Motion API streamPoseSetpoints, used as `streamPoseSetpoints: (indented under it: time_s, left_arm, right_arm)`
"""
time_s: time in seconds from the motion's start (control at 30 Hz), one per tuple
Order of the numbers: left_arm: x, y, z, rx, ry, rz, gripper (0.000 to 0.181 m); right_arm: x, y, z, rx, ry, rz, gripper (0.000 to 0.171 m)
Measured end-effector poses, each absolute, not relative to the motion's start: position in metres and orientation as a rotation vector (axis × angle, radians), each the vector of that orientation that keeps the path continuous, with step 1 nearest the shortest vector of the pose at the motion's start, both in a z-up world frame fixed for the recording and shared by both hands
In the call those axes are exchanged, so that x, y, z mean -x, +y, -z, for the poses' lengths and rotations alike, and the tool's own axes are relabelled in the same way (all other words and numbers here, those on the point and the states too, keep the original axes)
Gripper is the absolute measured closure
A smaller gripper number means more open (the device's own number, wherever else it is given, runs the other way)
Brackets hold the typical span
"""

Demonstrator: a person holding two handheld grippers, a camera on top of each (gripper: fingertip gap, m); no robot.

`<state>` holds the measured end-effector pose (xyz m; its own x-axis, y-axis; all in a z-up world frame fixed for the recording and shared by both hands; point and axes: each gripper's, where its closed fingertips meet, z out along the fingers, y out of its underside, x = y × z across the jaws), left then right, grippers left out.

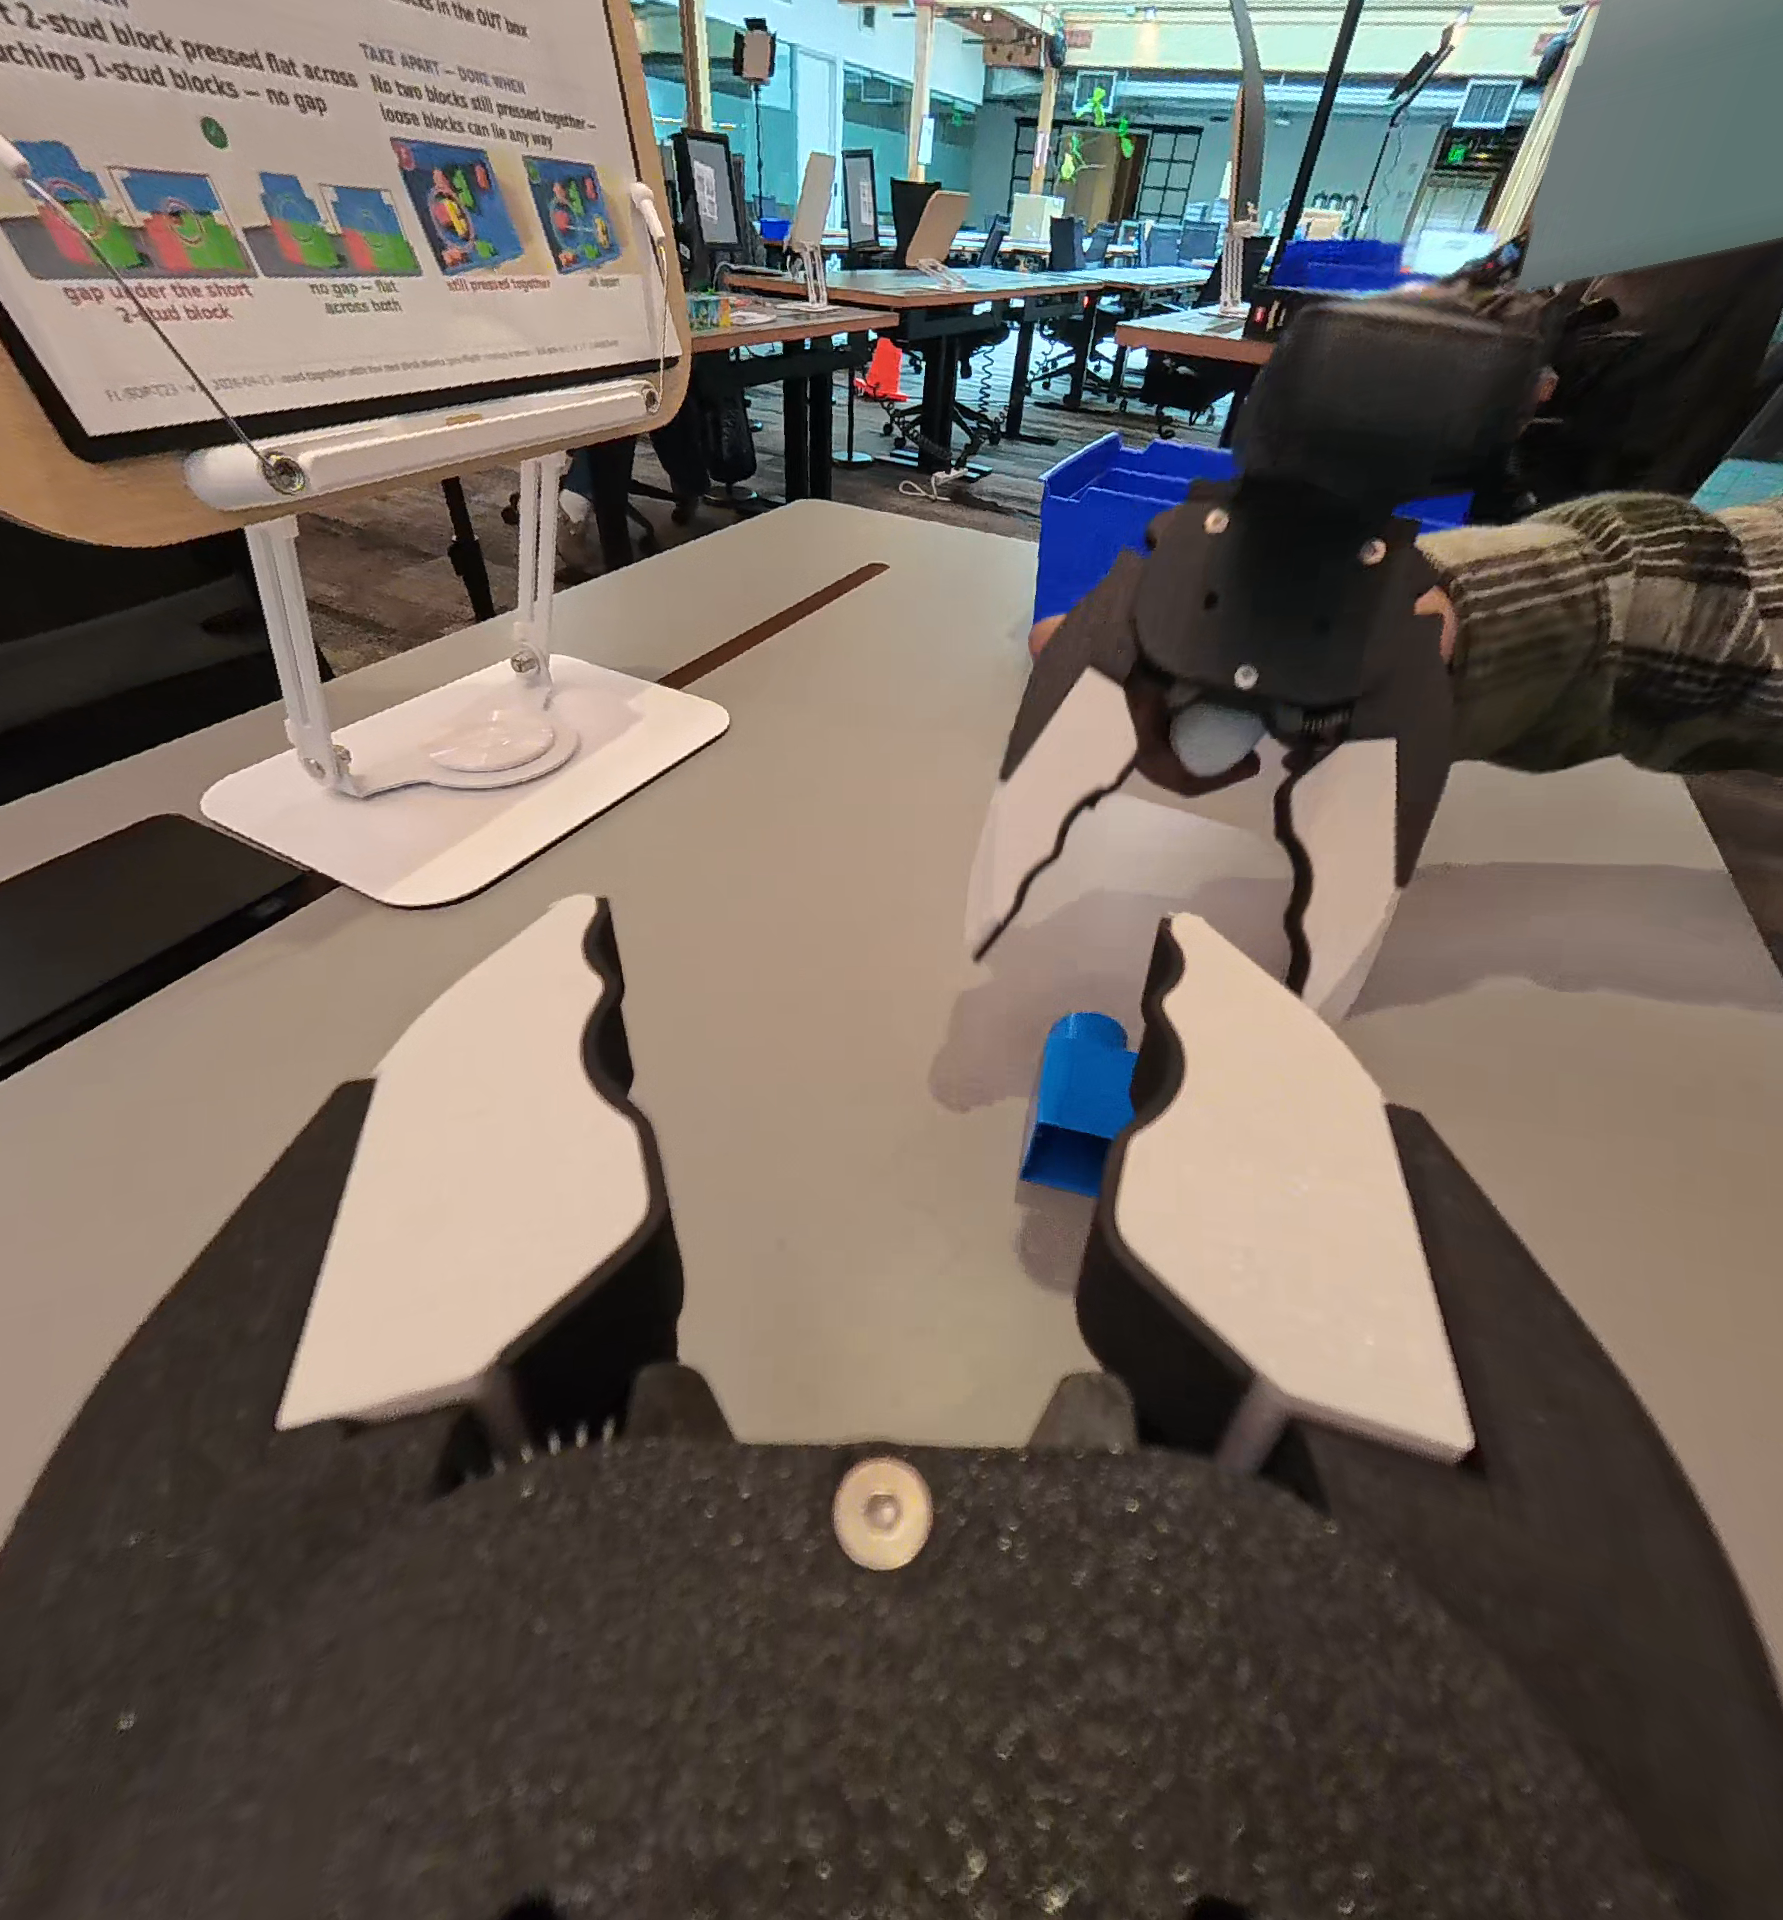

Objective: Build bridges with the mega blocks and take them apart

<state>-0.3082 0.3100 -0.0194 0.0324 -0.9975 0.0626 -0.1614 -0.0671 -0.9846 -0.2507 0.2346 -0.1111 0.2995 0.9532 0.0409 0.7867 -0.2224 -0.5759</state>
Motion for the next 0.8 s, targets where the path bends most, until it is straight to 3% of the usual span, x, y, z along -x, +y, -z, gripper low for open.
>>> streamPoseSetpoints:
  time_s: [0.4,0.47,0.5,0.63,0.8]
  left_arm:
    - [0.305,0.307,0.021,1.4,1.297,1.145,0.086]
    - [0.304,0.307,0.022,1.401,1.303,1.14,0.086]
    - [0.304,0.306,0.023,1.402,1.306,1.139,0.086]
    - [0.303,0.306,0.023,1.403,1.309,1.139,0.086]
    - [0.301,0.303,0.024,1.4,1.319,1.143,0.086]
  right_arm:
    - [0.274,0.241,0.146,2.12,-1.642,-0.516,0.1]
    - [0.274,0.241,0.15,2.131,-1.642,-0.513,0.115]
    - [0.274,0.241,0.151,2.133,-1.645,-0.514,0.132]
    - [0.27,0.242,0.144,2.136,-1.615,-0.515,0.135]
    - [0.226,0.237,0.09,2.12,-1.481,-0.43,0.135]
